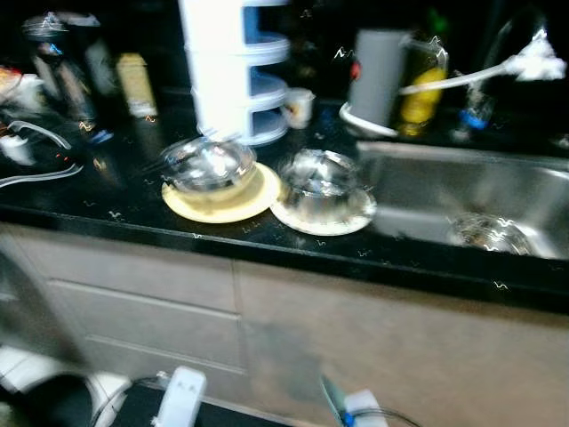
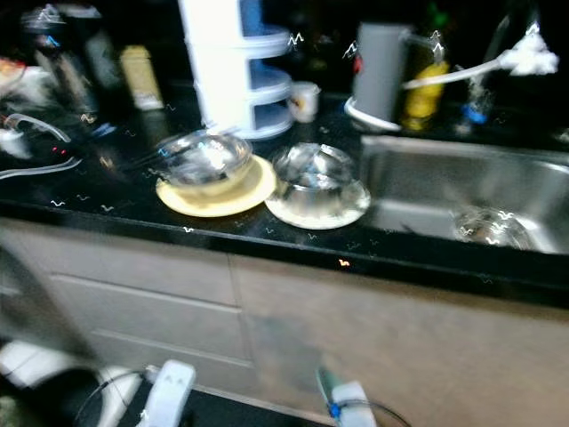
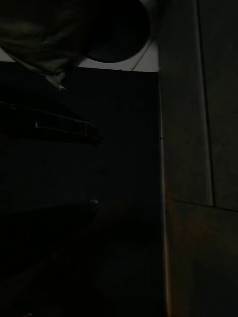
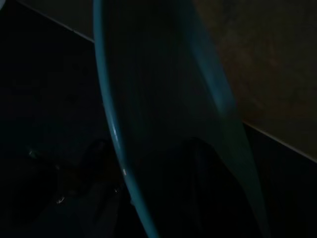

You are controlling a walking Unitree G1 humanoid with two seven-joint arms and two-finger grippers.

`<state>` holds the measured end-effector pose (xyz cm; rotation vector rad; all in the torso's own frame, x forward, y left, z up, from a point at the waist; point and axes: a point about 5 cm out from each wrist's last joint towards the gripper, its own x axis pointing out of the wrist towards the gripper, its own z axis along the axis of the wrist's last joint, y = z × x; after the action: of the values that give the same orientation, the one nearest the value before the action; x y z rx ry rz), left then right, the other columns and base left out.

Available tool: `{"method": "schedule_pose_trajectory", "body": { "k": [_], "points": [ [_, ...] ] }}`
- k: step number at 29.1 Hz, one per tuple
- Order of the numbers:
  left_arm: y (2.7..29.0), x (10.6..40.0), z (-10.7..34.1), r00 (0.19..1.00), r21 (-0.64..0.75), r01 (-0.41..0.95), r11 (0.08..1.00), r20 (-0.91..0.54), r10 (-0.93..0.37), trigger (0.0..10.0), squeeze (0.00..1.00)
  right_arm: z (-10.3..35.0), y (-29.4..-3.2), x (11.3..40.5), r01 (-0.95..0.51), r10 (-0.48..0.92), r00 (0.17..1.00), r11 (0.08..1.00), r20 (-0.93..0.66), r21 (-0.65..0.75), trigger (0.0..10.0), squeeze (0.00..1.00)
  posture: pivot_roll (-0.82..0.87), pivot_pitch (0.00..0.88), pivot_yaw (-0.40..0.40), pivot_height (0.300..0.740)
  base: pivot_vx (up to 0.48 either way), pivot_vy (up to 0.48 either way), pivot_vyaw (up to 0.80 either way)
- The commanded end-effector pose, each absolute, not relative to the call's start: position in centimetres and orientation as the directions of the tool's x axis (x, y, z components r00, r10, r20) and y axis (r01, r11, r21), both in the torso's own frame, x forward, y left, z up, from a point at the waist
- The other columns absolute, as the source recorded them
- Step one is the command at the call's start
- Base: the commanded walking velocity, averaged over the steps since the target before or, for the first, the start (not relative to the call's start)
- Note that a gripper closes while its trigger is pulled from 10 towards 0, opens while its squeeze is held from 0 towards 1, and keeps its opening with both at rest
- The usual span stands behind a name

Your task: Kitchen organization

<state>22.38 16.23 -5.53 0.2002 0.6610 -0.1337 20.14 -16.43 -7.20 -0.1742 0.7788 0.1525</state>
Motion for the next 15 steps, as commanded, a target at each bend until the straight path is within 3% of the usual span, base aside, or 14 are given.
{"method": "schedule_pose_trajectory", "body": {
  "k": [1,15],
  "points": [
    [15.8,22.31,-5.65,0.771,0.138,0.209,0.968,-0.633,-0.076,10.0,0.0,-7.53,-17.22,19.43,-0.169,0.041,0.691,0.98,-0.722,-0.106,10.0,0.0,-0.05,0.101,-0.033,0.74,0.0,0.0,0.0],
    [15.86,22.78,-5.47,0.76,0.124,0.226,0.966,-0.643,-0.095,10.0,0.0,-7.89,-17.8,18.84,-0.132,-0.005,0.663,0.984,-0.749,-0.123,10.0,0.0,-0.06,0.098,-0.029,0.74,0.0,0.0,0.0]
  ]
}}
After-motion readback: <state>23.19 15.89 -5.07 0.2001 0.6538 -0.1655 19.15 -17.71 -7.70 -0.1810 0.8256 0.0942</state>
